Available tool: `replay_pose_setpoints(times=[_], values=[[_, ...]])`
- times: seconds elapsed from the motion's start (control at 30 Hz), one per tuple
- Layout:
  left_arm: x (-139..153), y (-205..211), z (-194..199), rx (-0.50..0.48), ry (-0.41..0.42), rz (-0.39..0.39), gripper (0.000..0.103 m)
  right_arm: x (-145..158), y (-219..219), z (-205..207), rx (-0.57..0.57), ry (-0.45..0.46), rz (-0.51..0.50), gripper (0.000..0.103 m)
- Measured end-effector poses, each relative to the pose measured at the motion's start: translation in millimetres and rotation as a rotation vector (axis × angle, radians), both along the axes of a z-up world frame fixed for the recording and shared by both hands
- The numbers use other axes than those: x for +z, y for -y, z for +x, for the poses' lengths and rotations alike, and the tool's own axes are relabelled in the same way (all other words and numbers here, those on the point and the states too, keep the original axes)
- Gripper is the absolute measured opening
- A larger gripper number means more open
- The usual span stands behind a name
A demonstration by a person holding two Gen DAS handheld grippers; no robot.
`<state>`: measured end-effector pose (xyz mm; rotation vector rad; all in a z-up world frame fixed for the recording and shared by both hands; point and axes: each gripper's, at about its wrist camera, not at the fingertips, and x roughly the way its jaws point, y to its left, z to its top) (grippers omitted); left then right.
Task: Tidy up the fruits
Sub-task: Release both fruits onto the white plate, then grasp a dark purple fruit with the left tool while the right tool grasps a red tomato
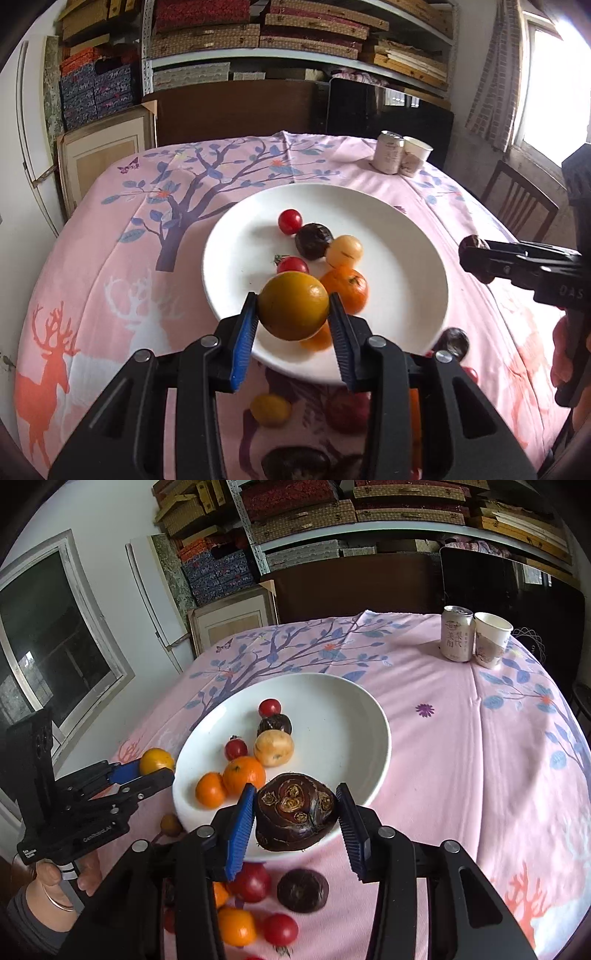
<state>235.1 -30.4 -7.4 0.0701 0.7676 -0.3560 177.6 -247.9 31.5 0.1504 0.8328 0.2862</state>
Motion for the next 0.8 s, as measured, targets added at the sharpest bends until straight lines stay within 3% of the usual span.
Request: replay_pose_setpoints(times=[0.07, 0.1, 0.17, 0.2, 0.23, 0.4, 0.47, 0.63, 0.77, 0.8], values=[[-6, 1, 20, 0.015, -0.039, 0.003, 0.037, -5, -6, 18, 0.006, -0.022, -0.001, 0.045], [-9, 1, 25, 0.025, -0.051, 0.005, 0.038, -7, -8, 24, -0.004, -0.025, -0.007, 0.050], [-13, -3, 31, 0.035, -0.089, -0.019, 0.051, -10, -6, 26, -0.026, -0.019, 0.001, 0.058], [-12, -5, 29, 0.045, -0.087, -0.032, 0.067, -9, -4, 24, -0.033, -0.013, 0.013, 0.058], [-8, -10, 23, 0.058, -0.065, -0.052, 0.074, -9, -4, 19, -0.032, -0.008, 0.019, 0.058], [3, -15, -28, -0.008, -0.021, -0.050, 0.075, -11, 0, -26, -0.018, 0.016, 0.023, 0.060], [1, -13, -59, -0.054, -0.002, -0.009, 0.075, -17, 4, -49, -0.022, 0.021, 0.016, 0.066], [-23, -8, -123, -0.131, 0.012, 0.107, 0.075, -41, 22, -96, -0.034, 0.008, 0.073, 0.067], [-36, -3, -142, -0.153, 0.021, 0.156, 0.074, -59, 30, -113, -0.047, -0.015, 0.096, 0.068], [-39, -2, -141, -0.156, 0.008, 0.161, 0.065, -59, 32, -113, -0.054, -0.013, 0.111, 0.068]])
